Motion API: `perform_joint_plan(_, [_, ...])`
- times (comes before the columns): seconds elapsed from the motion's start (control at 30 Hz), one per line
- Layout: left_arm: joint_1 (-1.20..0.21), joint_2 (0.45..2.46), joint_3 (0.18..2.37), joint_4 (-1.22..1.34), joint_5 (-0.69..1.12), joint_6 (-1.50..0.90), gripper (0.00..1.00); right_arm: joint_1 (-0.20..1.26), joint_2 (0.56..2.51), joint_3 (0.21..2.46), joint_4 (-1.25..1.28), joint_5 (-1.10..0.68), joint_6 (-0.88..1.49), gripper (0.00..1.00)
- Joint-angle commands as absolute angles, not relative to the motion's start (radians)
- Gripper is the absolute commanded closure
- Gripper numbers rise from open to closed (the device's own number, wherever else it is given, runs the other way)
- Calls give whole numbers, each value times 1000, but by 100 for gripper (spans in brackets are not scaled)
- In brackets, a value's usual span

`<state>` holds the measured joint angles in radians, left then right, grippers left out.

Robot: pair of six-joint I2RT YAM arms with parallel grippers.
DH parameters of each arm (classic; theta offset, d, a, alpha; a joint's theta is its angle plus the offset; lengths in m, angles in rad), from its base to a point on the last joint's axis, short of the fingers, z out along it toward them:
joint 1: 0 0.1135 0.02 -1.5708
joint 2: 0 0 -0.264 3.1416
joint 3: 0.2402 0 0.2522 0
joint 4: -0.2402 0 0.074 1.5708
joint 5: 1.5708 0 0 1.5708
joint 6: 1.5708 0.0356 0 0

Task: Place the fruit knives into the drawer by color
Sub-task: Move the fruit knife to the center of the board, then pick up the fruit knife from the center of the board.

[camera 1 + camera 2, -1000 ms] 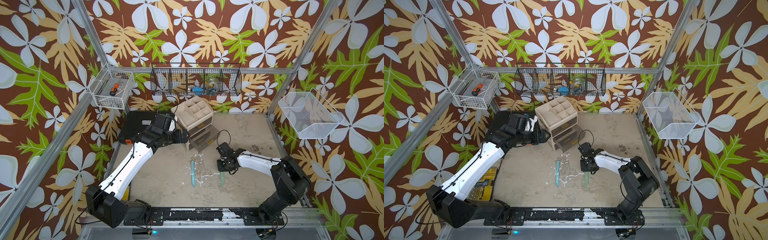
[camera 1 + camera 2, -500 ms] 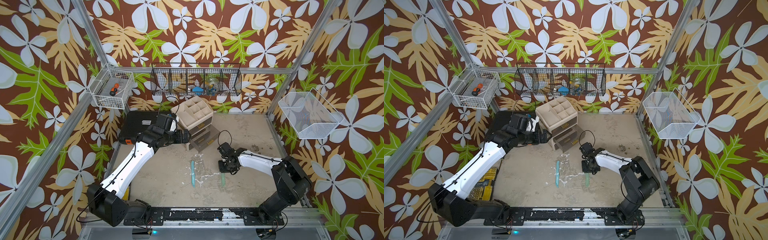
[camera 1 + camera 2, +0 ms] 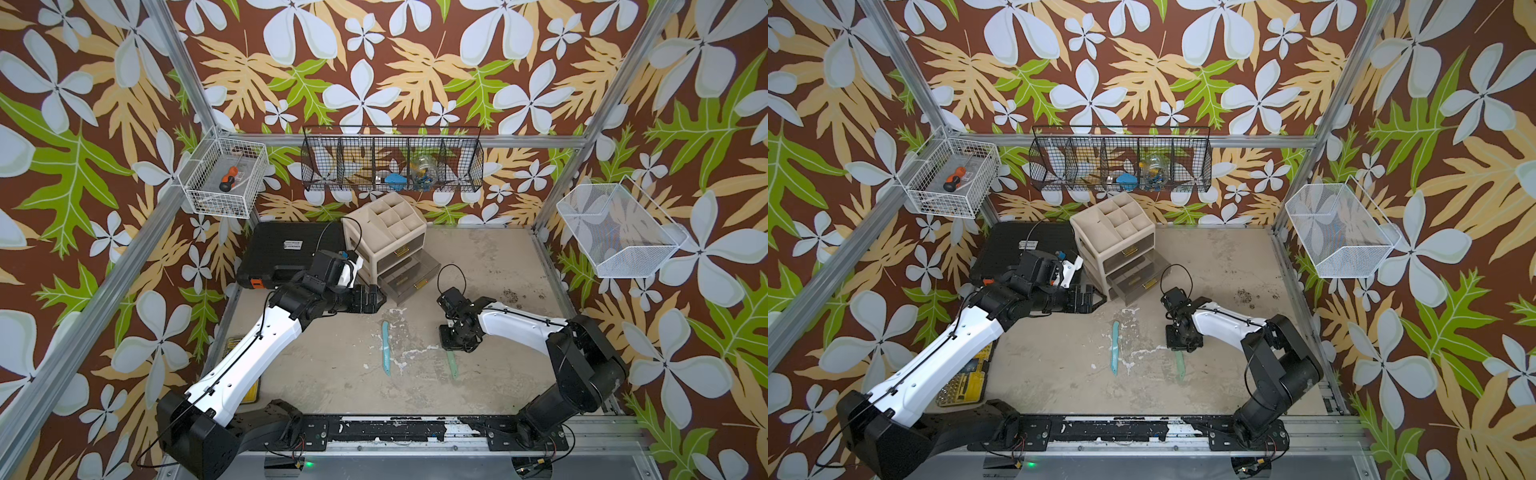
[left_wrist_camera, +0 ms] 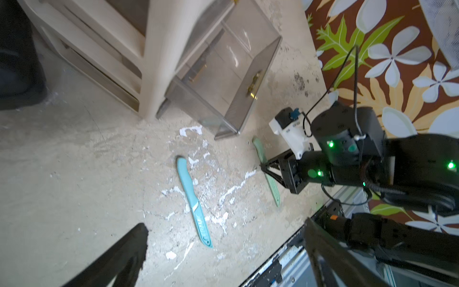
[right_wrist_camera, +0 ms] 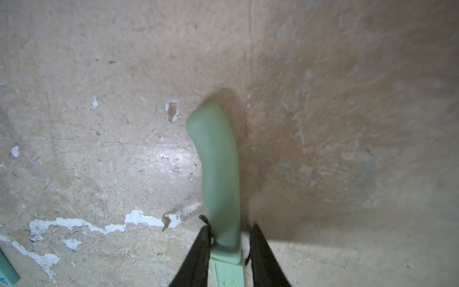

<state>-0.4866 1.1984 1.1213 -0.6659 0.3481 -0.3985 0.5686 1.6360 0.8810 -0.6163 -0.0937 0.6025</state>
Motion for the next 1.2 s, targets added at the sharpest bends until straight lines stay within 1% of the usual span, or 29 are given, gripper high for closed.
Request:
perform_joint_plan(0.0, [-495,1177,1094,-670,402,-390,0,571,1660,861,-685,-121,624,73])
perform_joint_plan(0.23, [-497,1176,1094,-661,412,-390,0,571,1668,846,-675,-108,616,92])
perform_joint_plan(0.33, [-499,1186,1103,-655,415,-390,0,571,1665,841,-679,-100,612,96])
perform_joint_plan(0.83, [-506,1257,1185,-649,409,-385,0,568,1628,942,-756,-42,581,100])
perform_joint_plan(1.17, [-506,1306,1248,-649,405,-385,0,516,1589,979,-771,-79,579,100])
